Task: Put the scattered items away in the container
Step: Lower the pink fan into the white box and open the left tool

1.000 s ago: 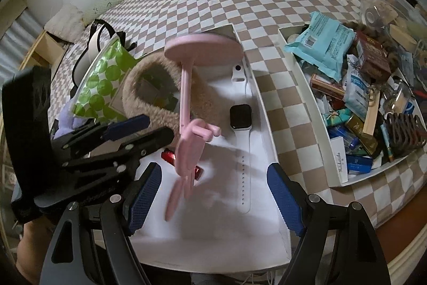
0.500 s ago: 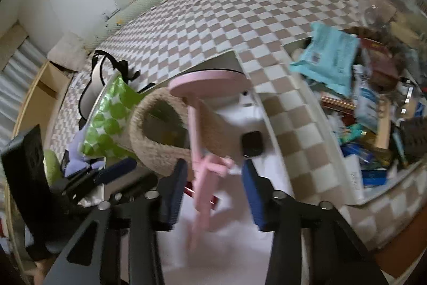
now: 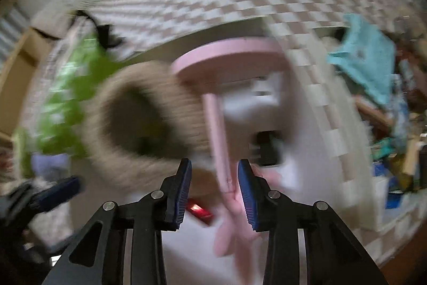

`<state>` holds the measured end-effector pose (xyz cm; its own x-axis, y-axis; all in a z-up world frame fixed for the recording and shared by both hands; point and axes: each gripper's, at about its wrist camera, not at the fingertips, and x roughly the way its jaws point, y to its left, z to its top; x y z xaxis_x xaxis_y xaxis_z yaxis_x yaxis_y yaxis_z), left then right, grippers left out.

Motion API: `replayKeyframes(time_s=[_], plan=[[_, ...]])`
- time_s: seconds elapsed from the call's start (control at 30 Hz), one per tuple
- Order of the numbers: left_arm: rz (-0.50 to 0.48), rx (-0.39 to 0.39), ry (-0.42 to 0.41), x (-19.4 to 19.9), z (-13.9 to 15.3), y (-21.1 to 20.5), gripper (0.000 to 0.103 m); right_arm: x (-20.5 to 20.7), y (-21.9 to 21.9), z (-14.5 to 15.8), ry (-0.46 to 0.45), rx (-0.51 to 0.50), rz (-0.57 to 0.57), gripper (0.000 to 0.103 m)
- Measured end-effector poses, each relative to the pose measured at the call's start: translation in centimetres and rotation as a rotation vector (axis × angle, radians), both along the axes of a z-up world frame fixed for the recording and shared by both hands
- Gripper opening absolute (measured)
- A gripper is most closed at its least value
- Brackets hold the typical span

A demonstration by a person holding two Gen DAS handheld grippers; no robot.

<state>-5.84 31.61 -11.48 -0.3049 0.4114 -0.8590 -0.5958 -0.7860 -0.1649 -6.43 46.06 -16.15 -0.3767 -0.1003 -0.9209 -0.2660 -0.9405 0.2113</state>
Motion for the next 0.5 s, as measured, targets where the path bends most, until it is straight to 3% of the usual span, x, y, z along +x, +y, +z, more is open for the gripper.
replayKeyframes(time_s=[0.1, 0.43, 0.47, 0.5], plan=[[-0.004, 0.004, -0.002, -0.1, 0.1, -0.1, 0.048, 0.6, 1.4, 0.8, 0.031, -0.012, -0.035, 0.023], [-0.018, 0.003, -0.005, -0.1, -0.1, 0.5, 0.048, 2.9, 3.8, 2.5, 0.086, -0.069, -0.072, 0.024], [-0.017, 0.006, -0.001, 0.0, 0.0, 0.5, 0.05, 3.2, 3.5, 2.6, 0.089, -0.072, -0.069, 0.024], [-0.015, 0.009, 0.004, 0.1, 0.1, 0.4, 0.061, 3.6, 3.4, 2.8, 0.097, -0.077, -0.068, 0.024]])
